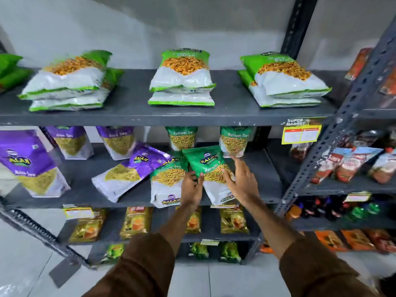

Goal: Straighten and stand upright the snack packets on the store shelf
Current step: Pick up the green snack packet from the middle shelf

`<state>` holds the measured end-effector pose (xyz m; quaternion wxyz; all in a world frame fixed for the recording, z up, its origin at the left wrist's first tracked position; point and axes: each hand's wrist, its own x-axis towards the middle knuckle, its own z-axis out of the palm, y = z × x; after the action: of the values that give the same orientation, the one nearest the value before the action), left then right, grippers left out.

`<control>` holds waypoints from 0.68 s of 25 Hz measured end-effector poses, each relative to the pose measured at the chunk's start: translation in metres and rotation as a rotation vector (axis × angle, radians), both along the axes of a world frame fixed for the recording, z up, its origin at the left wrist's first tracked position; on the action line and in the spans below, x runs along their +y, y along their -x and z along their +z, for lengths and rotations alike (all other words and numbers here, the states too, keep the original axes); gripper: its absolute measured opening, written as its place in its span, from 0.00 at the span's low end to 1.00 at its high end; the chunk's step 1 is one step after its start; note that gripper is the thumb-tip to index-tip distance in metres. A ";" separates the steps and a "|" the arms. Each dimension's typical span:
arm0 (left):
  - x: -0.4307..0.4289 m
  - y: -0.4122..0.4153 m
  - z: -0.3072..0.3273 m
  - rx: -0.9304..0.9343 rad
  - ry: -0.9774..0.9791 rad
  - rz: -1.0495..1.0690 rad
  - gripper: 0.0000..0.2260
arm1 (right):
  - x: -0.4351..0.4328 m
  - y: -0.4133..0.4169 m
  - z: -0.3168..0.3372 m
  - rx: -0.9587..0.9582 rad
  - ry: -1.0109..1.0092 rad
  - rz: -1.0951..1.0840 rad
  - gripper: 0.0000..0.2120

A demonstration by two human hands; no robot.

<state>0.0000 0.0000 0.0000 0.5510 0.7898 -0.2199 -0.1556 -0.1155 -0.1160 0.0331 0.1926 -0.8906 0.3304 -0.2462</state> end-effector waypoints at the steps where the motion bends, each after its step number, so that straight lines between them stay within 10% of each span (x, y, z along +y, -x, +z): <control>1: -0.011 0.002 -0.004 0.073 0.003 0.042 0.20 | -0.013 -0.002 -0.008 -0.002 -0.063 -0.016 0.28; 11: -0.076 -0.001 -0.037 0.367 -0.154 0.112 0.39 | -0.090 -0.036 -0.077 0.120 -0.859 0.018 0.24; 17: -0.073 -0.004 -0.047 0.271 -0.161 0.102 0.36 | -0.086 -0.025 -0.097 -0.017 -0.921 0.075 0.37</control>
<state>0.0039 -0.0728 -0.0467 0.5176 0.8135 -0.0901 -0.2496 -0.0901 -0.2015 -0.0643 0.5798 -0.7215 0.3712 -0.0739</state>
